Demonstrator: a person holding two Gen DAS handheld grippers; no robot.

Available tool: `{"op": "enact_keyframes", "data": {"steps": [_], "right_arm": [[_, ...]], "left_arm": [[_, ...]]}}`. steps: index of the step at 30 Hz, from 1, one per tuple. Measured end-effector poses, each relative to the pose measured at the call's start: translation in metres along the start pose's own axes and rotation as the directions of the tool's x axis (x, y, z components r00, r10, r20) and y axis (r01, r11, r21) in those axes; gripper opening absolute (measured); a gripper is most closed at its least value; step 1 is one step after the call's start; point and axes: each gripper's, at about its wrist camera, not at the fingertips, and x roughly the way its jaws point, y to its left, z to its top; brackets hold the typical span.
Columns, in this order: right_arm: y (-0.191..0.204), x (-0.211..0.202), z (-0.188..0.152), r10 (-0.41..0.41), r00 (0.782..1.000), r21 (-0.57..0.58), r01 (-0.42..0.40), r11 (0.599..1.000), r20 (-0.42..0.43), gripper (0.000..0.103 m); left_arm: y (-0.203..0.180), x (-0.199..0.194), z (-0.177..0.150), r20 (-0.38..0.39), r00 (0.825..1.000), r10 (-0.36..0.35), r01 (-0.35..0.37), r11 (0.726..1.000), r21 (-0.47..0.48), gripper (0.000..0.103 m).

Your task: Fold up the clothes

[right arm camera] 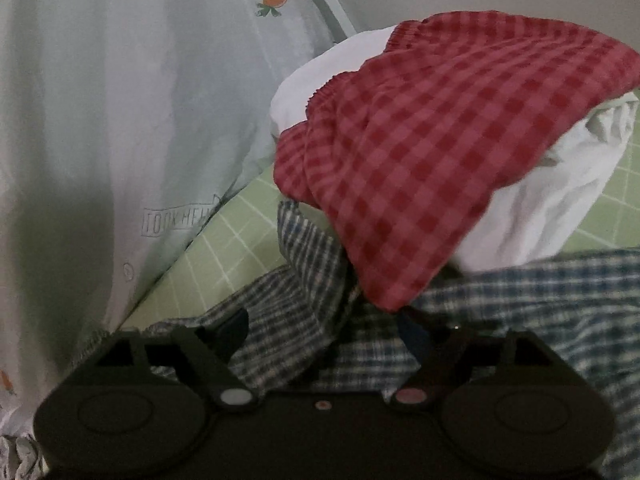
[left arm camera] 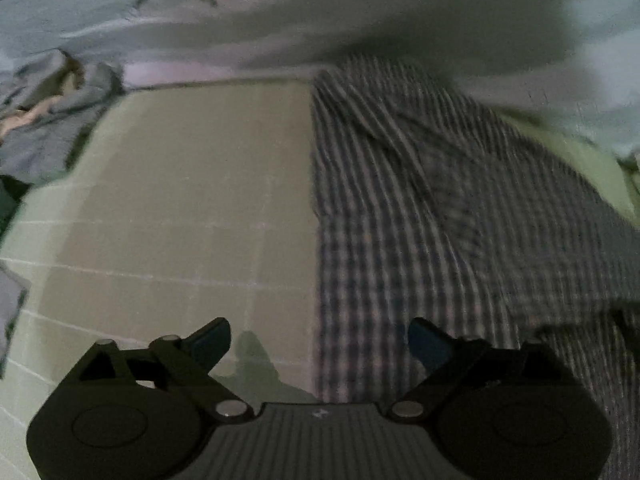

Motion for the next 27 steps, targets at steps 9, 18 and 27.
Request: {"op": "enact_keyframes", "data": {"steps": [9, 18, 27], "right_arm": [[0.003, 0.029, -0.001, 0.050, 0.999, 0.055, -0.049, 0.997, -0.007, 0.047], [0.014, 0.028, 0.005, 0.182, 0.983, 0.111, -0.179, 0.978, -0.020, 0.009], [0.090, -0.045, -0.014, 0.437, 0.893, -0.208, -0.450, 0.868, -0.107, 0.009]], "left_arm": [[-0.006, 0.015, -0.007, -0.023, 1.000, 0.007, -0.006, 0.999, 0.031, 0.103], [-0.003, 0.007, -0.006, -0.038, 0.999, -0.003, 0.004, 0.999, 0.035, 0.103], [-0.005, -0.047, -0.039, -0.021, 1.000, -0.008, 0.009, 0.999, 0.052, 0.103]]}}
